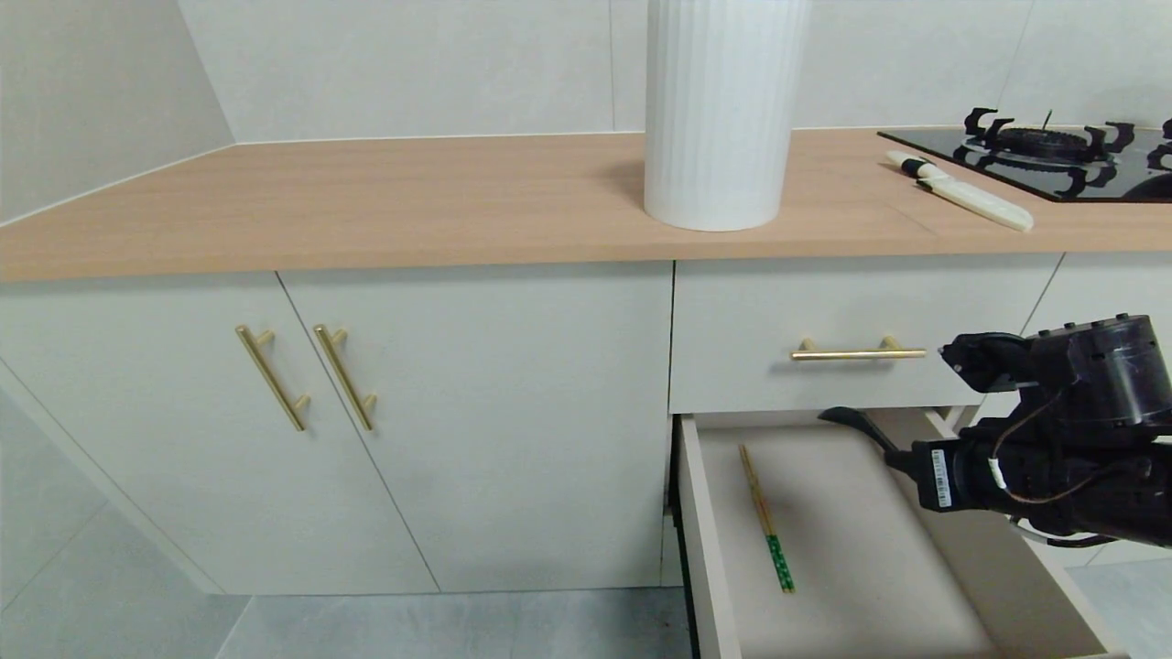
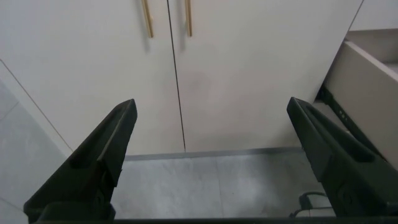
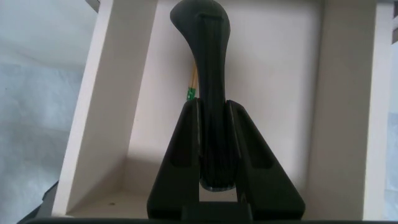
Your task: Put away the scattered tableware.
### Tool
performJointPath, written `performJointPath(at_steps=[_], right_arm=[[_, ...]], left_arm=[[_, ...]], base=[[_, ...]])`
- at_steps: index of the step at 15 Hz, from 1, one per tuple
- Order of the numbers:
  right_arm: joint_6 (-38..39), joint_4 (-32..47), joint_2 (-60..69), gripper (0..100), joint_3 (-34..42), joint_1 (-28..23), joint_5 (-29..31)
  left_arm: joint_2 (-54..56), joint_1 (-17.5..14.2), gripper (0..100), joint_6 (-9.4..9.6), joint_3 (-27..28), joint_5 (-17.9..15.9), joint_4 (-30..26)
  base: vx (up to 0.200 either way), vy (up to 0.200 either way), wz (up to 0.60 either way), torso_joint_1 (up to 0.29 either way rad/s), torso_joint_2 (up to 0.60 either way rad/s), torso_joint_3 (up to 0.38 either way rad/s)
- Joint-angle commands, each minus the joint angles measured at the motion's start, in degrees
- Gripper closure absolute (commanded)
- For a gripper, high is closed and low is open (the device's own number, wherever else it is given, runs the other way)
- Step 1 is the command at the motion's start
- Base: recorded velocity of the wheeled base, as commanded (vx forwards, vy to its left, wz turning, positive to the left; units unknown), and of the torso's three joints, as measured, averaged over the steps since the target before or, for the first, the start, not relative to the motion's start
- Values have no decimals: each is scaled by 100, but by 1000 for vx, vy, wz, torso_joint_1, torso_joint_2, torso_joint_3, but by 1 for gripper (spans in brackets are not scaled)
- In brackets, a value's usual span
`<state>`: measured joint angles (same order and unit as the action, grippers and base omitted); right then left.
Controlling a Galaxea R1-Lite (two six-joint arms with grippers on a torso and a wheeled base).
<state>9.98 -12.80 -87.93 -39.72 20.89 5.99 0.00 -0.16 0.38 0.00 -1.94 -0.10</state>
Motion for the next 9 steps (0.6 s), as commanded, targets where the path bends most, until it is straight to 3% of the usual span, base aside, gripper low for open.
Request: performJointPath(at_steps=[1,9], right_arm=[[-5,-3,-58,100,17,11,-1],[-14,-144,-796,100,-1,2,149]], left_arm=[[0,-2,0,6,0,0,1],[0,-2,0,6,0,0,1]], base=[[0,0,0,0,0,0],[0,0,0,0,0,0]])
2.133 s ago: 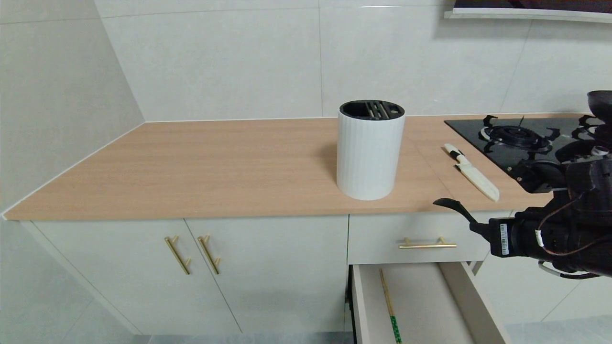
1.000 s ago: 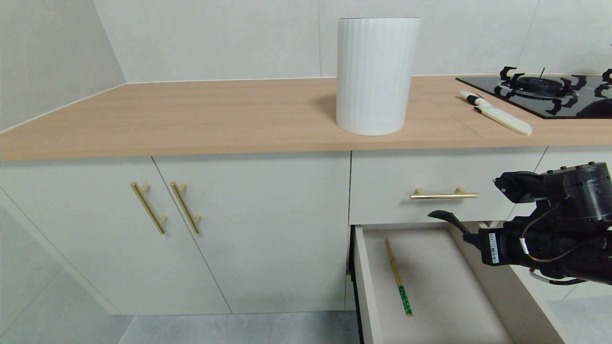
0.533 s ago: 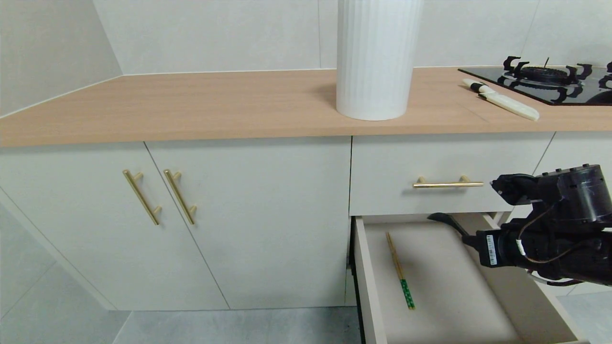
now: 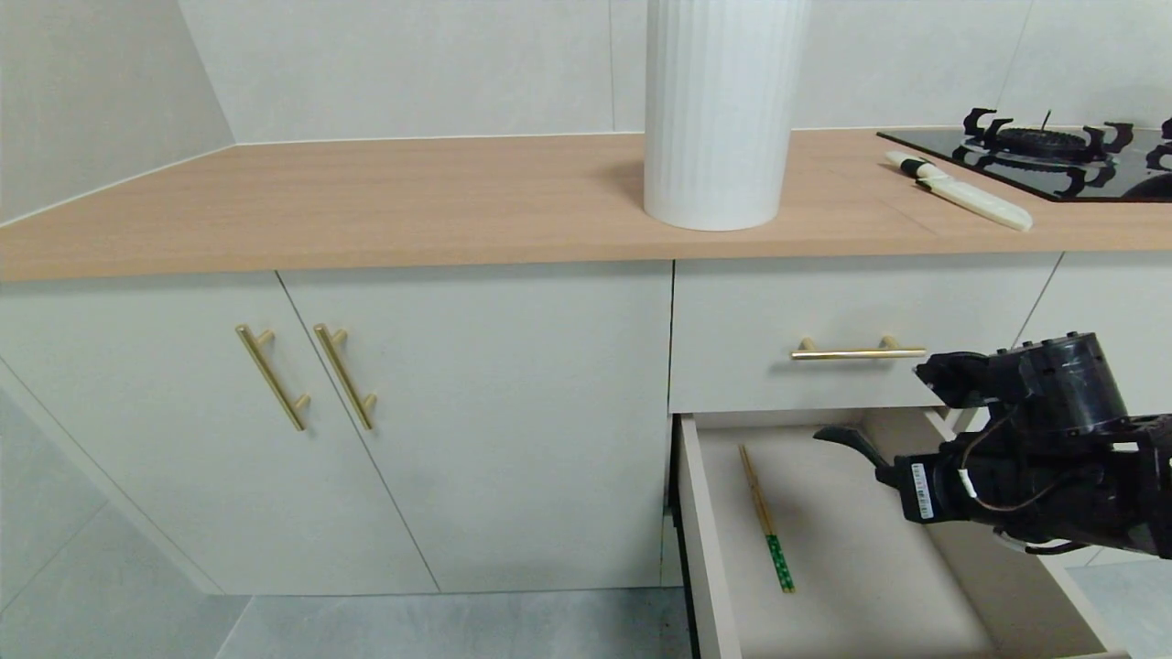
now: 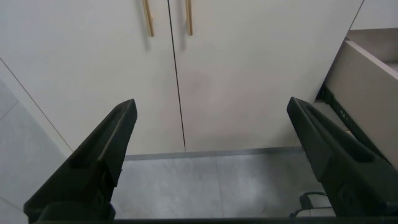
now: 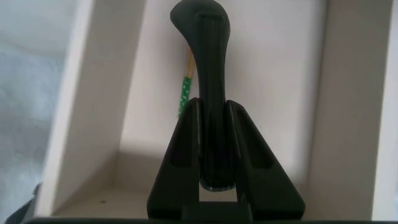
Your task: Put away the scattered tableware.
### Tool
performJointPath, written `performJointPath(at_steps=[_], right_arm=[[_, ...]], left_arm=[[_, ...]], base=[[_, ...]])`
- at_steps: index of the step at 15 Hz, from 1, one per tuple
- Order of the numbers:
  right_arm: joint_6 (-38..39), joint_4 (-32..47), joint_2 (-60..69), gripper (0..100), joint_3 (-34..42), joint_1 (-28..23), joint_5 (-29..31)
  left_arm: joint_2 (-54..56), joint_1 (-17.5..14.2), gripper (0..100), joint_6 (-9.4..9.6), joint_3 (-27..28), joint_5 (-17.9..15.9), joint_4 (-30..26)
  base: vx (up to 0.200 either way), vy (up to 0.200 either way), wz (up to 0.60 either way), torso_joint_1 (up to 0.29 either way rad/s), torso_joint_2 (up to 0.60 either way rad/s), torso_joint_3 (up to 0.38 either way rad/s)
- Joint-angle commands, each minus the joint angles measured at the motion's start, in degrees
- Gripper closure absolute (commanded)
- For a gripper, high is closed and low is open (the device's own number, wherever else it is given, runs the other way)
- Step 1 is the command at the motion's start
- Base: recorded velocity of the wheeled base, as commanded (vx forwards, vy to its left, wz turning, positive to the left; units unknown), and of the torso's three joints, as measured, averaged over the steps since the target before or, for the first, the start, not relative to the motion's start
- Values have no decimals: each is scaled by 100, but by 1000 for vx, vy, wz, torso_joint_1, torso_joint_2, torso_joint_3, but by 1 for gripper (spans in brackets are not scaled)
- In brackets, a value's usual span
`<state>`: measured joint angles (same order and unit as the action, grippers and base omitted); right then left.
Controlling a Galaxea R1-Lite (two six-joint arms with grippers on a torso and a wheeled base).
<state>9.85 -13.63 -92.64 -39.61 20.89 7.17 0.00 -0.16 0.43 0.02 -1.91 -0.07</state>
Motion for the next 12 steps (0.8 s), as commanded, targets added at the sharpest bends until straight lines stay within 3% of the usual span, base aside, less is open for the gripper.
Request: performJointPath(at_steps=[1,7,12], right_arm=[[8,-166,-492,100,-30,-6,136],[263,-395,-2048,100,-328,-15,725],[263,-1661,-3147,100,-328,-173,997]], left_arm=[[0,-2,0,1,-2,-2,-1],[0,-2,0,1,-2,-2,7],[0,-2,0,1,-2,-2,-1]], base=[[0,0,0,0,0,0],[0,0,0,0,0,0],[0,0,0,0,0,0]])
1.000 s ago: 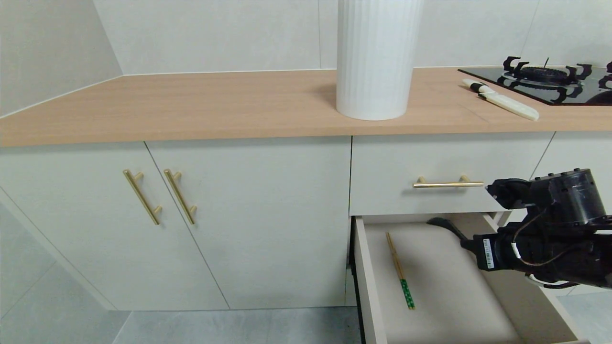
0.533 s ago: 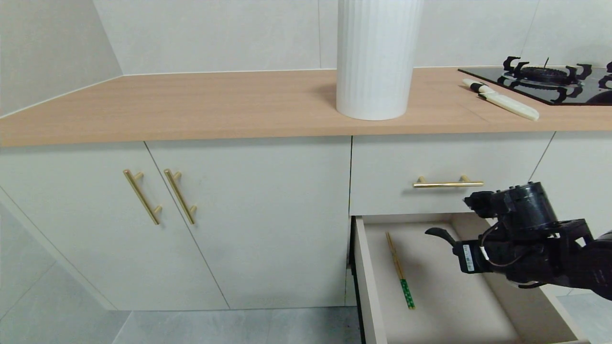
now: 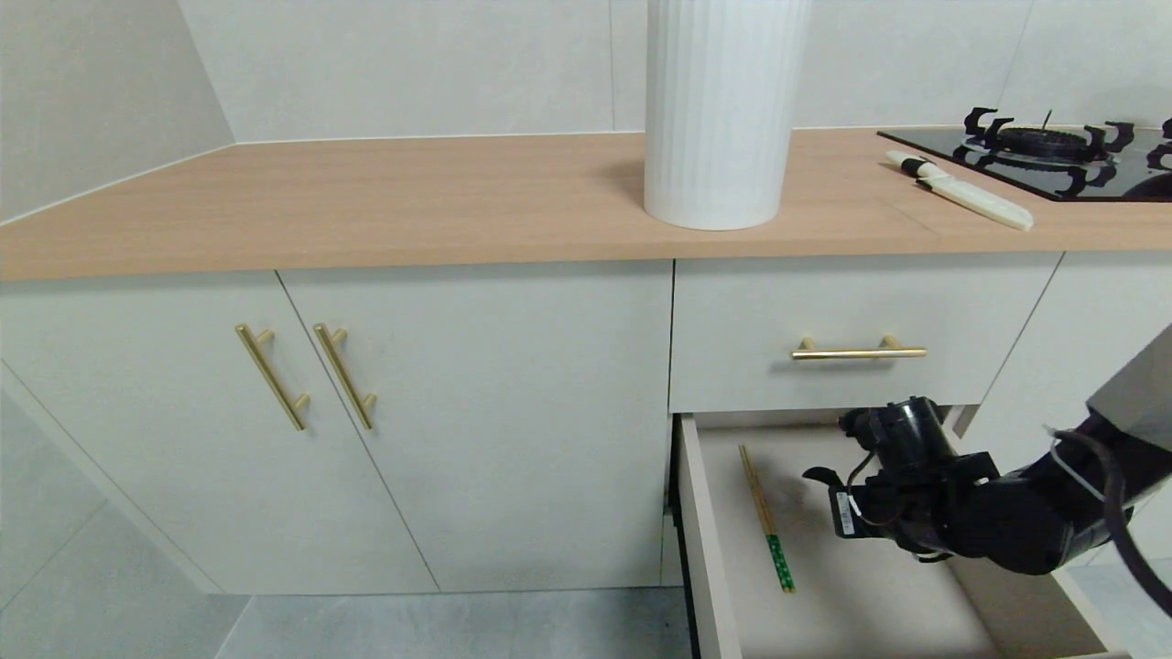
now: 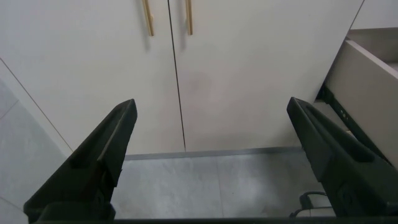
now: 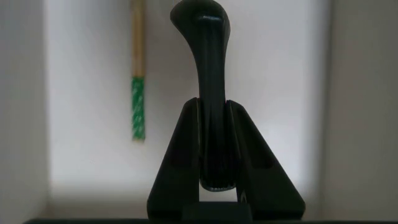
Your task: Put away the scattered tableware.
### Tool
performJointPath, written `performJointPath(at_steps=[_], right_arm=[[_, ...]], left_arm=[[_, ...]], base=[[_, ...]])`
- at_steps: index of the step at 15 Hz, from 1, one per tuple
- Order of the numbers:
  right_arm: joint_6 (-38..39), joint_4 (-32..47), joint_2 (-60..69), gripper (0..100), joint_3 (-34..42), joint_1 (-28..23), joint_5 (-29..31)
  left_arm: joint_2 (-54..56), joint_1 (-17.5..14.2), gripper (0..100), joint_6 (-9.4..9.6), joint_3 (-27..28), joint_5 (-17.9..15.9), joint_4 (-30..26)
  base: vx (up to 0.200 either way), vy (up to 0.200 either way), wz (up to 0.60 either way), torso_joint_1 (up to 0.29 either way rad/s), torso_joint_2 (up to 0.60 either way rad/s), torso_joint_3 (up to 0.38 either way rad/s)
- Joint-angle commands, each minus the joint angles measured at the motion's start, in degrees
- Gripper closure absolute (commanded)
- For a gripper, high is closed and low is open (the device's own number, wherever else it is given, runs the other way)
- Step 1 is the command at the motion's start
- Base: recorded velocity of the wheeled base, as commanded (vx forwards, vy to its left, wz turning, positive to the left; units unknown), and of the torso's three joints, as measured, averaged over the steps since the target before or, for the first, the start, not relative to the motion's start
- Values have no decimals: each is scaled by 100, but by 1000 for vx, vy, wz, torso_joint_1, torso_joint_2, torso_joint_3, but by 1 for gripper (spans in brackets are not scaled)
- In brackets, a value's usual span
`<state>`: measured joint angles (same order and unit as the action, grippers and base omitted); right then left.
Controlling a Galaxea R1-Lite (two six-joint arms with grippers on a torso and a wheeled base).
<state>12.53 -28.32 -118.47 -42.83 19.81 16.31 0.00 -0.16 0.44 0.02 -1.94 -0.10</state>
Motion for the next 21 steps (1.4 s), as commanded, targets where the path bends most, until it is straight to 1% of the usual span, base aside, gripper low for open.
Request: performJointPath(at_steps=[1,3,8,17,18,21], right_arm=[[-14,-508,-757,100,-15,-74,276],[-40,-930,-1012,100,-7,-135,469],[-58,-956,-1390,100,-50,-135,478],[-58,-956,-1407,100,-50,-144,478],[-58,-956,-1407,0,-42,-144,478],[-58,-956,-1407,0,-42,-135,478]], left_arm=[[0,-2,0,0,-2,0,1],[0,-2,0,0,-2,0,1],[0,-2,0,0,6,0,1],[0,-2,0,0,-2,0,1],[0,-2,0,0,-2,0,10],[0,-2,0,0,-2,0,1]], base=[[0,0,0,0,0,0],[0,0,0,0,0,0],[0,0,0,0,0,0],[0,0,0,0,0,0],[0,0,0,0,0,0],[0,0,0,0,0,0]])
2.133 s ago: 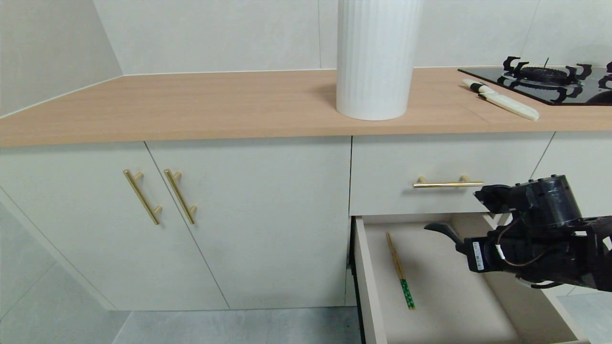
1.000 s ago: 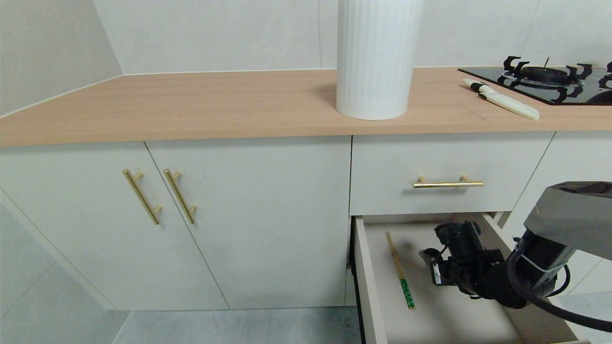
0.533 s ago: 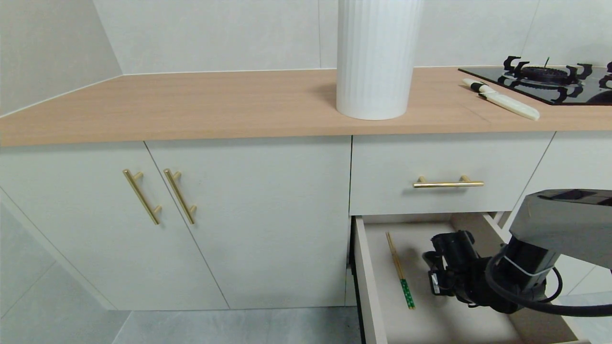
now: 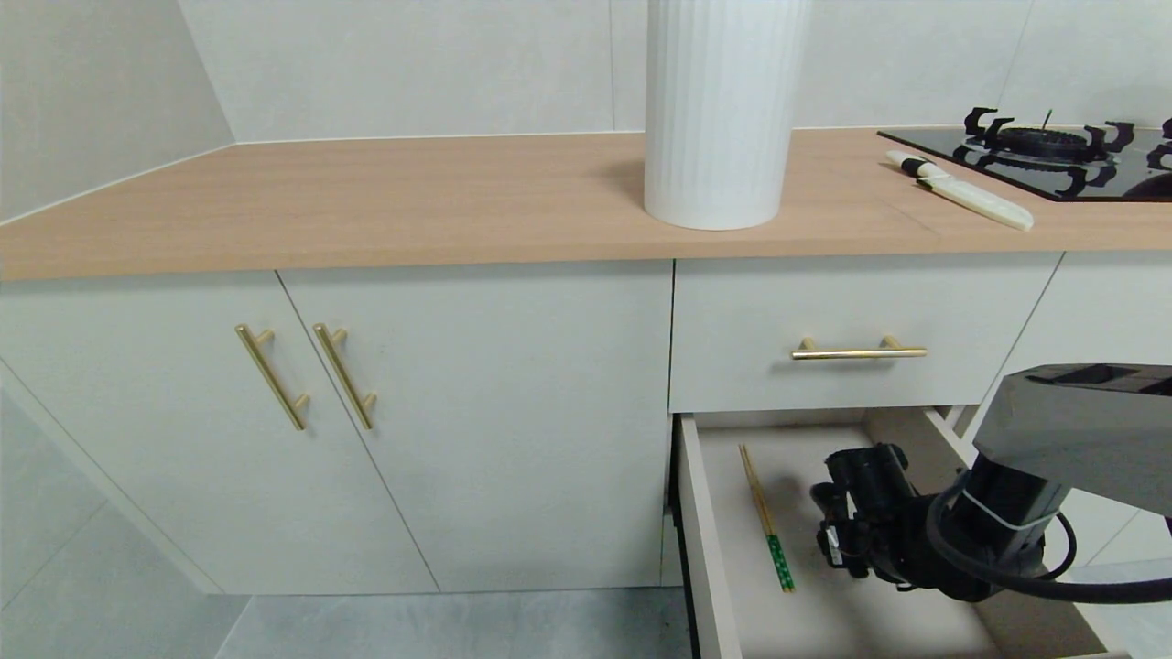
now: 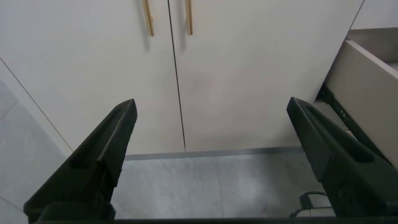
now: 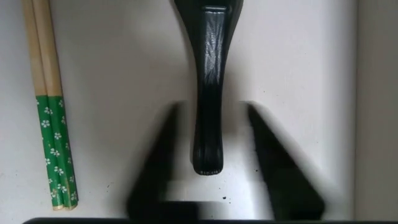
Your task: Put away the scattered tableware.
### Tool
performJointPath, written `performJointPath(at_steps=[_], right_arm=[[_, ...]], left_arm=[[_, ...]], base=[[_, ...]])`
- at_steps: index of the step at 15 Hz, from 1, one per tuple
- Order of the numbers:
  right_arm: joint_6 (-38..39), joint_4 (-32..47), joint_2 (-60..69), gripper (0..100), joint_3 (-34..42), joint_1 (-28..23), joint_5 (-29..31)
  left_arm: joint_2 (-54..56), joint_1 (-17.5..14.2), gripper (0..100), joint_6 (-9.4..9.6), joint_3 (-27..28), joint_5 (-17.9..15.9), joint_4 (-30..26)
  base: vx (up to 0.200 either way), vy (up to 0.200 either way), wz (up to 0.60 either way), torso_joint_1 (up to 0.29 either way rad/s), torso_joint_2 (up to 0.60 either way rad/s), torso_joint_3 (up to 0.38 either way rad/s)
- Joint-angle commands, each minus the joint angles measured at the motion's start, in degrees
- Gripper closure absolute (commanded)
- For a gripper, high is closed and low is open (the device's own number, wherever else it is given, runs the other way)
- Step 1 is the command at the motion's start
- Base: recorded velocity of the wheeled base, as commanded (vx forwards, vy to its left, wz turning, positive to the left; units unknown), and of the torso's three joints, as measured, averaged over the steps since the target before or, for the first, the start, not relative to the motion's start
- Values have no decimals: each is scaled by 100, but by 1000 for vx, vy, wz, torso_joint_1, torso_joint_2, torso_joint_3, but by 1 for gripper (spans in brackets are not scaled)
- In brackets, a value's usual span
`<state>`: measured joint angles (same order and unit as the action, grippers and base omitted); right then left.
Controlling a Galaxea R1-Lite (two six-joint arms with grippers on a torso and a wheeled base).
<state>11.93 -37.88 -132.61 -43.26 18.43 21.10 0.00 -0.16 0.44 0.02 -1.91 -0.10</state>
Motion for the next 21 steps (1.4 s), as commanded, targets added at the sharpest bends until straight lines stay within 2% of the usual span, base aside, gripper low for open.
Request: performJointPath(at_steps=[1,9,11,13,14,15,17,21], right_arm=[[2,0,16,0,2,2,-1],[2,105,789,0,283,-41,-62],[2,773,1396,0,275,-41,-247],[2,1678,2213,0,240,-33,-695],[2,1863,2389,0,231,-24,-783],[2,2487,2916,0,116,2,-932],[11,3269,3496,0,-68,11,-959],[19,3911,4112,0,-209,205,-1038]], left_arm=[[0,-2,0,0,-2,-2,1],[0,-2,0,0,-2,-2,1],[0,-2,0,0,-2,-2,1],[0,-2,0,0,-2,-2,1],[0,-2,0,0,-2,-2,1],[0,-2,0,0,-2,-2,1],[0,-2,0,0,-2,-2,1],[0,-2,0,0,6,-2,1]], base=[[0,0,0,0,0,0],[0,0,0,0,0,0],[0,0,0,0,0,0],[0,0,0,0,0,0],[0,0,0,0,0,0],[0,0,0,0,0,0],[0,0,0,0,0,0],[0,0,0,0,0,0]])
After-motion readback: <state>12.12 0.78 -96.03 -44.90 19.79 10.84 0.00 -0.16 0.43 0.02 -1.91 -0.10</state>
